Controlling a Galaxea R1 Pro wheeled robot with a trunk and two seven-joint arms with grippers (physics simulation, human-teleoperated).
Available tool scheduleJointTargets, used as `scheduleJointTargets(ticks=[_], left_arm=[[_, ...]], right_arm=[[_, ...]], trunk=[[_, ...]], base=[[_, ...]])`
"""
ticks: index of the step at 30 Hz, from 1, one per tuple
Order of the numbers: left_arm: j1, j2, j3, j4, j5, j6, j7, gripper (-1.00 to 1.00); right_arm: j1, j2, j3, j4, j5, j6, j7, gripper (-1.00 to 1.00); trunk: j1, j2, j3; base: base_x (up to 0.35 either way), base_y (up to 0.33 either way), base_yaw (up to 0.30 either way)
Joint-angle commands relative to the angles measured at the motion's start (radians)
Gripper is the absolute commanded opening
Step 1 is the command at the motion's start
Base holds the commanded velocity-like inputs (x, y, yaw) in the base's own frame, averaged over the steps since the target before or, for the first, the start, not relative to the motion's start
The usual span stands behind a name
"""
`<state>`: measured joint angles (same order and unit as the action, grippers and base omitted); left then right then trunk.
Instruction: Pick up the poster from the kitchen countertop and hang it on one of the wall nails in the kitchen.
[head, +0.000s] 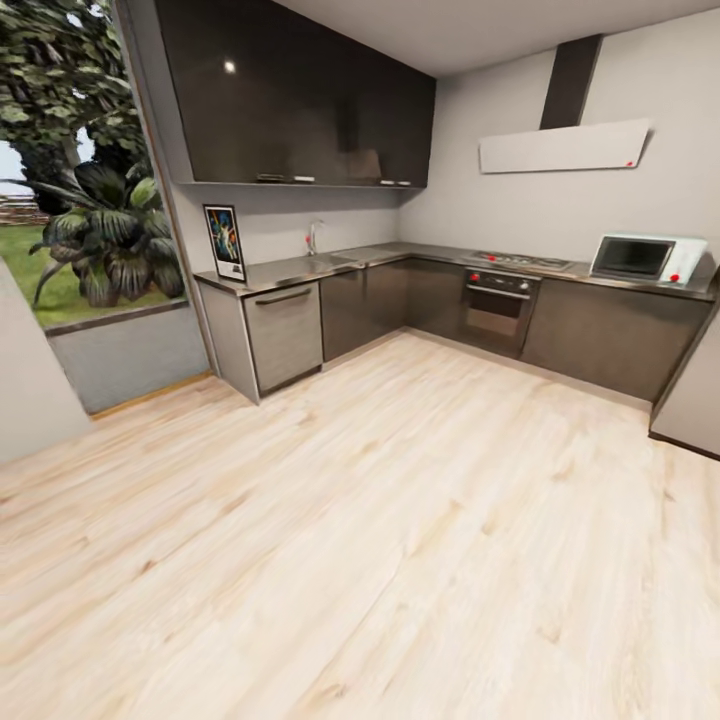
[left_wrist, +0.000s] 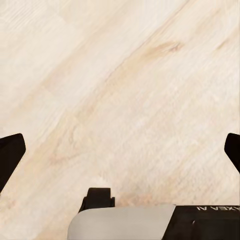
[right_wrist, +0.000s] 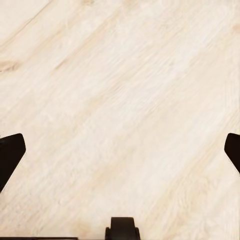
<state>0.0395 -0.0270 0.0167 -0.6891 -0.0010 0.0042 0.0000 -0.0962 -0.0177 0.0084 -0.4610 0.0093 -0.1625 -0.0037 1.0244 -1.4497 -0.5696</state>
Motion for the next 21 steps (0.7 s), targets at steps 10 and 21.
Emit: scheduleJointTargets(ticks=[10,21], left_arm=[[0.0,-0.001,0.002,-0.003,0.0,0.0,0.0,1.0],[0.0,-0.001,0.002,-0.003,0.001,0.0,0.0,1.0]], right_arm=[[0.0,0.001,0.001,0.0,0.001,-0.005,-0.002,1.0],[0.0,0.0,0.001,0.0,0.001,-0.004,-0.001,1.0]], trunk=[[0.001,0.0,-0.001],[0.001,0.0,-0.001]], base=[[0.338,0.0,0.261],[0.337,0.0,0.26]])
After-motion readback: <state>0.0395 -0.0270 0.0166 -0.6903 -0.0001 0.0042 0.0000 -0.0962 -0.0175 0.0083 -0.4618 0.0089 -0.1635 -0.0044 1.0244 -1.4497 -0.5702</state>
